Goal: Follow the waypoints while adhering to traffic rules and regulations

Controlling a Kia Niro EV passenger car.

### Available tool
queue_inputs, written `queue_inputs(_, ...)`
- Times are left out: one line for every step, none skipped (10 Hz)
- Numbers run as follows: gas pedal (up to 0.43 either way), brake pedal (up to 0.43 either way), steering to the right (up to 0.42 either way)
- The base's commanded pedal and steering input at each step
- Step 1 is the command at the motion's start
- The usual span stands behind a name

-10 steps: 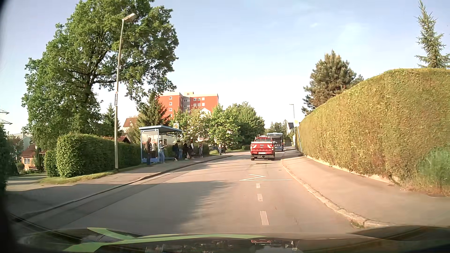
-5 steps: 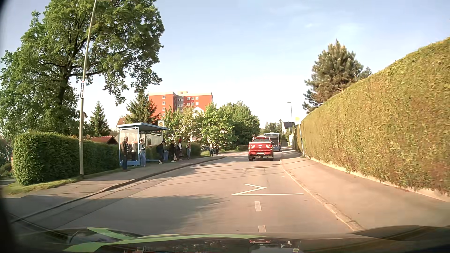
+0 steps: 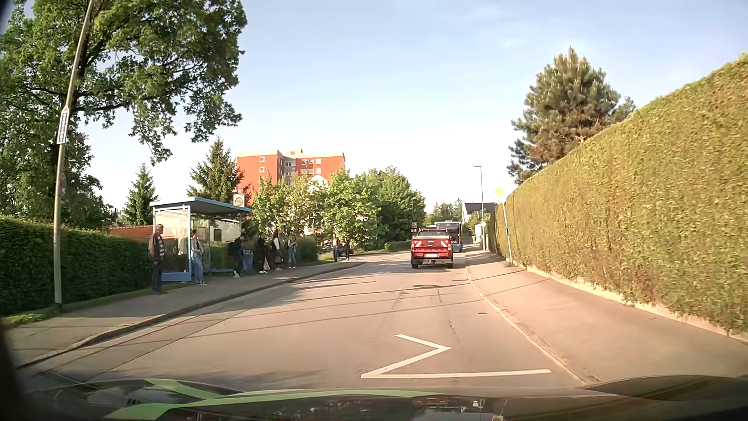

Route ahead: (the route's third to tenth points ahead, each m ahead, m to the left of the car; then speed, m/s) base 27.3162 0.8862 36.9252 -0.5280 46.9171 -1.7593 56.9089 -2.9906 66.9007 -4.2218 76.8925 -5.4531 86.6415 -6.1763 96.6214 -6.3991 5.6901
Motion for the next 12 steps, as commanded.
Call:
queue_inputs(0.059,0.000,0.014)
queue_inputs(0.059,0.000,0.012)
queue_inputs(0.059,0.000,0.012)
queue_inputs(0.059,0.000,0.012)
queue_inputs(0.059,0.000,0.012)
queue_inputs(0.059,0.000,0.012)
queue_inputs(0.067,0.000,0.011)
queue_inputs(0.067,0.000,0.010)
queue_inputs(0.067,0.000,0.010)
queue_inputs(0.067,0.000,0.010)
queue_inputs(0.067,0.000,0.010)
queue_inputs(0.067,0.000,0.010)
